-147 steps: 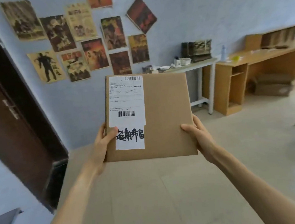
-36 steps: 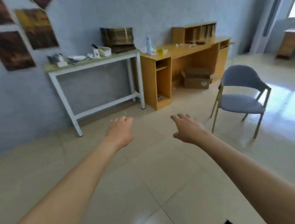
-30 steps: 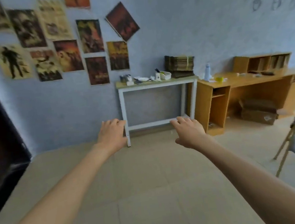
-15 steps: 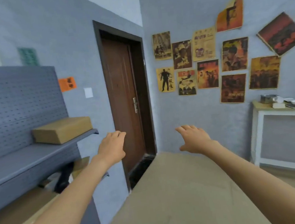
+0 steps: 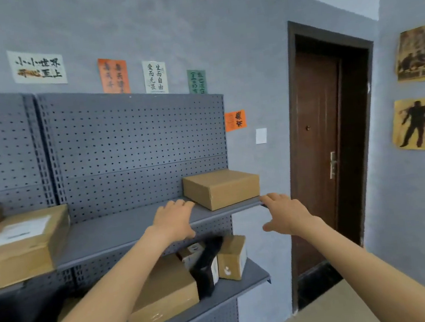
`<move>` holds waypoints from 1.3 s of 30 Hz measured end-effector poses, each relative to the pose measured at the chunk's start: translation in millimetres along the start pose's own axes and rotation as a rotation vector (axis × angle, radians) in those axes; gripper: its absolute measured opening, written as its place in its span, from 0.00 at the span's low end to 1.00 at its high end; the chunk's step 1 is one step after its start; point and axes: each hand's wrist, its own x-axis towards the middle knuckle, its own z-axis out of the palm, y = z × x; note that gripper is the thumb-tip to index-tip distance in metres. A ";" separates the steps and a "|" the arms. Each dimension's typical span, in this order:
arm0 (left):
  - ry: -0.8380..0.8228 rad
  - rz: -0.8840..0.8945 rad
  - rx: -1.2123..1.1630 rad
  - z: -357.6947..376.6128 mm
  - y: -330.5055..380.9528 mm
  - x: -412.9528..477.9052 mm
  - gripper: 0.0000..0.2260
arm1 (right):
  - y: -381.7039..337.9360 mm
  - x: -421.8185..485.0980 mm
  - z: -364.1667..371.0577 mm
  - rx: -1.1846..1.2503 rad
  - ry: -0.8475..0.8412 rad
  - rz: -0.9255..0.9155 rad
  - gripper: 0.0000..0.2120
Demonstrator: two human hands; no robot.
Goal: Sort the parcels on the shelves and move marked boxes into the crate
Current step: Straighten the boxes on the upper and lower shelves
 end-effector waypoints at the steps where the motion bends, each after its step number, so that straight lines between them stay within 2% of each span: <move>1: -0.003 -0.028 -0.008 5.2 -2.3 13.8 0.35 | 2.9 21.1 5.2 0.005 0.006 -0.023 0.36; 7: -0.022 -0.136 -0.089 31.7 -0.9 108.0 0.35 | 37.0 142.1 31.4 0.036 0.004 -0.120 0.35; 15: 0.045 -0.204 -0.403 68.9 17.0 208.4 0.36 | 60.2 262.6 64.7 0.112 0.047 -0.190 0.31; 20: 0.028 -0.229 -0.537 87.9 24.5 241.7 0.36 | 58.5 291.7 93.1 0.120 0.071 -0.229 0.29; 27: 0.156 -0.193 -0.548 102.7 17.8 251.1 0.27 | 59.6 304.7 105.2 0.193 0.139 -0.283 0.29; 31: 0.192 -0.190 -0.531 95.7 9.3 246.8 0.26 | 56.3 305.5 98.7 0.230 0.133 -0.335 0.31; 34: 0.197 -0.198 -0.521 72.9 -5.3 244.7 0.25 | 52.8 300.8 83.4 0.293 0.174 -0.428 0.37; 39: 0.073 -0.179 -0.549 -8.3 -42.5 239.1 0.19 | 29.9 282.9 45.6 0.171 0.239 -0.544 0.60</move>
